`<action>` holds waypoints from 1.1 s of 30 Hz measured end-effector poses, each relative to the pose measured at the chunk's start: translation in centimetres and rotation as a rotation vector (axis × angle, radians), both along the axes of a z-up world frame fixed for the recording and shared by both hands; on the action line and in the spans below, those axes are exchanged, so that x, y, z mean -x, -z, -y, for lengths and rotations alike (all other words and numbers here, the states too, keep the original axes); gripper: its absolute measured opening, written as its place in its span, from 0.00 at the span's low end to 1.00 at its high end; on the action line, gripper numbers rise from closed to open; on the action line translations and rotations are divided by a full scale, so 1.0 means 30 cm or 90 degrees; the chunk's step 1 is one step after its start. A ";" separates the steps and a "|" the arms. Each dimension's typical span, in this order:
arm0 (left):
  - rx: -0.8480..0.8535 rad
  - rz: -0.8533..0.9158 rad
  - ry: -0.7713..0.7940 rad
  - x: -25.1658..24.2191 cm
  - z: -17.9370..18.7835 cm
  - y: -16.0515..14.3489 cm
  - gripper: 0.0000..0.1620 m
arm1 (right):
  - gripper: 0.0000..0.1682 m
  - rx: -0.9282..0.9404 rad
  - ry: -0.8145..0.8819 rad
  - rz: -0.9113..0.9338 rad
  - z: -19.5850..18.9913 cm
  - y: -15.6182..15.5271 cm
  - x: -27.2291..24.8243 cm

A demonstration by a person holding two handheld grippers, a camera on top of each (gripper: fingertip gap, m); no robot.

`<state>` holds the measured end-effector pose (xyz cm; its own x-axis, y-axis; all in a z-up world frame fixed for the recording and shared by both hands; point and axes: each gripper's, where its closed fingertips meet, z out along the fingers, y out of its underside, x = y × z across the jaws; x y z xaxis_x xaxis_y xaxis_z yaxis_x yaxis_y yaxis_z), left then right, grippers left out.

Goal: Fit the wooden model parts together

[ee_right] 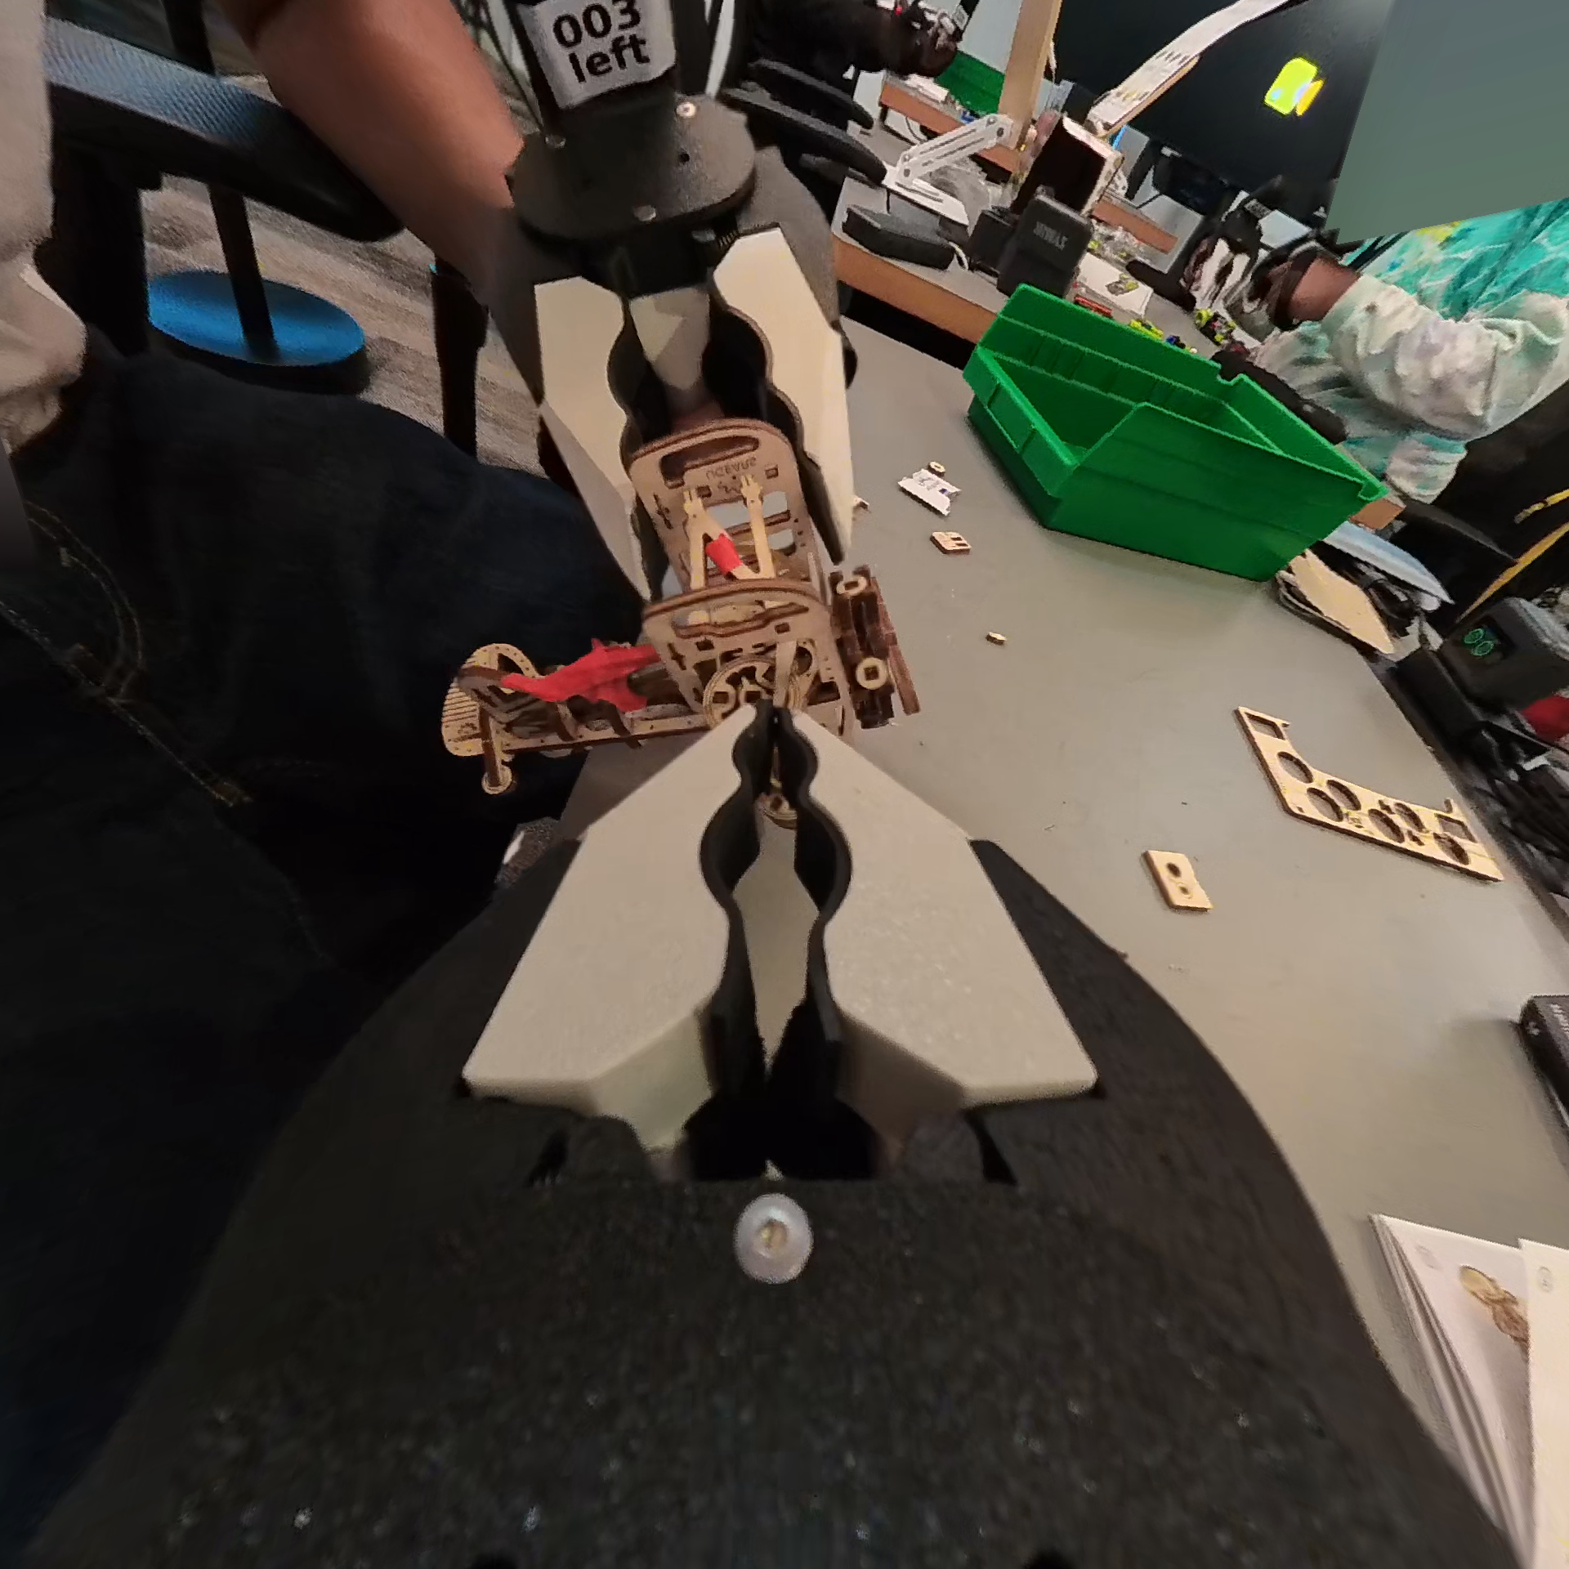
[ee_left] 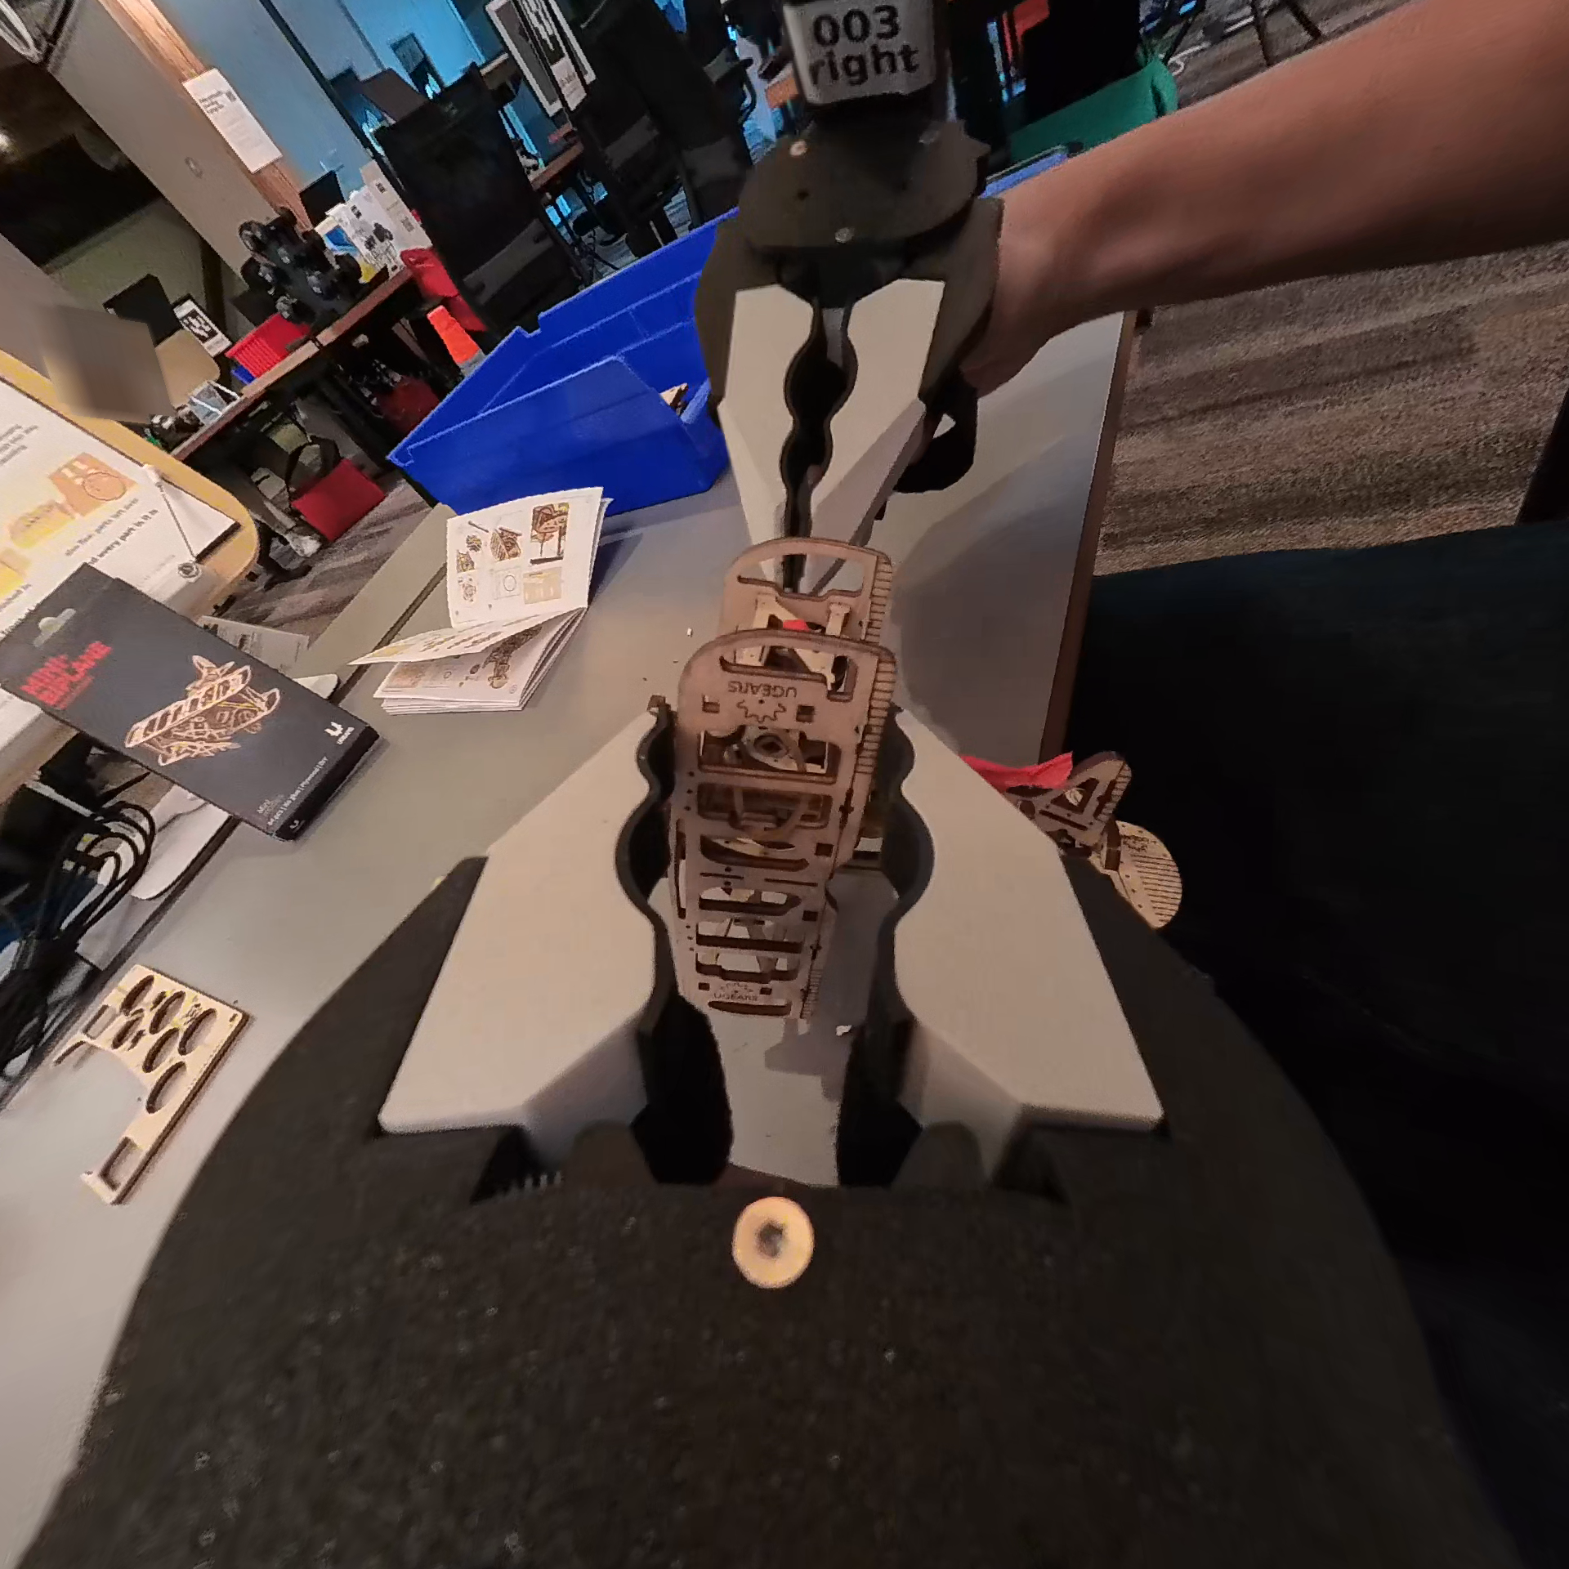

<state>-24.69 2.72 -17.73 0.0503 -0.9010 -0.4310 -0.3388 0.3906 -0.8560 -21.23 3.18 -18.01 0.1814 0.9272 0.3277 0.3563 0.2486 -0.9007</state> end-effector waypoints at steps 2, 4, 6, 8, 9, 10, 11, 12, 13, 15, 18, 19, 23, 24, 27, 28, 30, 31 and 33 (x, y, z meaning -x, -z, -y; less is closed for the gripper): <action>0.009 0.007 -0.004 0.001 -0.003 -0.002 0.27 | 0.00 -0.013 0.005 0.010 0.002 -0.001 0.002; 0.021 0.012 -0.007 0.004 -0.007 -0.003 0.27 | 0.00 -0.019 0.007 0.018 0.006 0.002 0.002; 0.027 0.015 -0.009 0.006 -0.012 -0.005 0.27 | 0.00 -0.022 0.009 0.021 0.010 0.004 -0.001; 0.034 0.018 -0.011 0.010 -0.016 -0.005 0.27 | 0.00 -0.025 0.014 0.030 0.011 0.013 -0.007; 0.036 0.019 -0.012 0.011 -0.018 -0.005 0.27 | 0.00 -0.028 0.015 0.033 0.012 0.016 -0.009; 0.039 0.020 -0.012 0.013 -0.019 -0.005 0.27 | 0.00 -0.032 0.017 0.036 0.012 0.017 -0.011; 0.044 0.022 -0.014 0.014 -0.021 -0.006 0.27 | 0.00 -0.040 0.021 0.041 0.012 0.018 -0.012; 0.050 0.025 -0.015 0.016 -0.024 -0.007 0.27 | 0.00 -0.054 0.026 0.047 0.011 0.017 -0.013; 0.056 0.027 -0.016 0.017 -0.026 -0.007 0.27 | 0.00 -0.069 0.028 0.057 0.012 0.017 -0.012; 0.068 0.031 -0.017 0.019 -0.031 -0.008 0.27 | 0.00 -0.112 0.035 0.085 0.008 0.019 -0.010; 0.078 0.038 -0.018 0.020 -0.037 -0.010 0.28 | 0.00 -0.186 0.040 0.134 -0.006 0.019 -0.003; 0.086 0.042 -0.018 0.021 -0.039 -0.010 0.27 | 0.00 -0.206 0.034 0.146 -0.007 0.017 0.004; 0.110 0.054 -0.023 0.031 -0.053 -0.011 0.26 | 0.00 -0.272 0.011 0.183 -0.020 0.008 0.024; 0.114 0.056 -0.024 0.034 -0.056 -0.011 0.27 | 0.00 -0.282 0.003 0.191 -0.022 0.007 0.026; 0.122 0.060 -0.023 0.043 -0.064 -0.010 0.27 | 0.00 -0.316 -0.013 0.219 -0.037 0.002 0.029; 0.123 0.062 -0.024 0.045 -0.067 -0.010 0.27 | 0.00 -0.326 -0.018 0.231 -0.042 0.002 0.030; 0.134 0.066 -0.026 0.049 -0.074 -0.010 0.28 | 0.00 -0.358 -0.025 0.258 -0.054 -0.003 0.031; 0.141 0.067 -0.026 0.051 -0.077 -0.010 0.27 | 0.00 -0.378 -0.031 0.275 -0.058 -0.005 0.032; 0.149 0.068 -0.027 0.054 -0.083 -0.009 0.28 | 0.00 -0.418 -0.036 0.313 -0.066 -0.008 0.031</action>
<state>-26.31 5.21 -17.45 0.1237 -0.9717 -0.2013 -0.2536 0.1652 -0.9531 -22.17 5.16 -17.77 -0.1660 0.5218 0.8368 0.6432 0.7005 -0.3092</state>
